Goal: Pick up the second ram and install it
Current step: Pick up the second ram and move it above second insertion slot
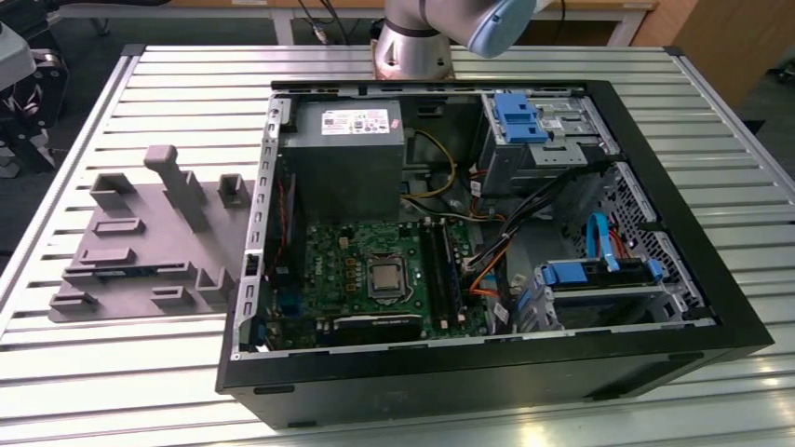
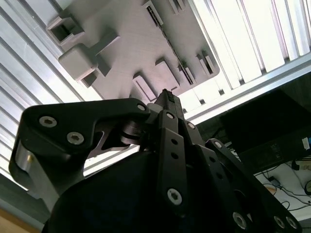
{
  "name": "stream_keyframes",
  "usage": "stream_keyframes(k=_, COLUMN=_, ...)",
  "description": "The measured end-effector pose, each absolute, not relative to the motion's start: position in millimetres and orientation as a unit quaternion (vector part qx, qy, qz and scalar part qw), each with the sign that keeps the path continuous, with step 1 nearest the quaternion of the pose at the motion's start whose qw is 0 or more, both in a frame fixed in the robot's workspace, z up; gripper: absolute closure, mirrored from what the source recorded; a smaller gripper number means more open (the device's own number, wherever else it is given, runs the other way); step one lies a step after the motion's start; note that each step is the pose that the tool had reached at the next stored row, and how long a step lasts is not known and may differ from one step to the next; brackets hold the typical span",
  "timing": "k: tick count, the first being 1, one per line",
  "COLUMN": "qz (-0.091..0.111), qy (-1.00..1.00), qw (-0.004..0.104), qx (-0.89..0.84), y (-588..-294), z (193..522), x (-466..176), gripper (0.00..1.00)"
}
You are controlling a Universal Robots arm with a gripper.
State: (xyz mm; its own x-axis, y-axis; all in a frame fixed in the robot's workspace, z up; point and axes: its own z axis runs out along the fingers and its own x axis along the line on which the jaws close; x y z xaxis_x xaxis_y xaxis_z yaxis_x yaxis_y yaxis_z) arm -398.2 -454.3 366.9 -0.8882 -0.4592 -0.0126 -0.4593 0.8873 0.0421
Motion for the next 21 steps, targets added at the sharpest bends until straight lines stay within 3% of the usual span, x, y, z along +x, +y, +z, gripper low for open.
stream_keyframes(k=21, qz=0.022, qy=0.953, qw=0.000, qx=-0.302, y=-454.3, z=366.6, x=-398.2, gripper=0.89)
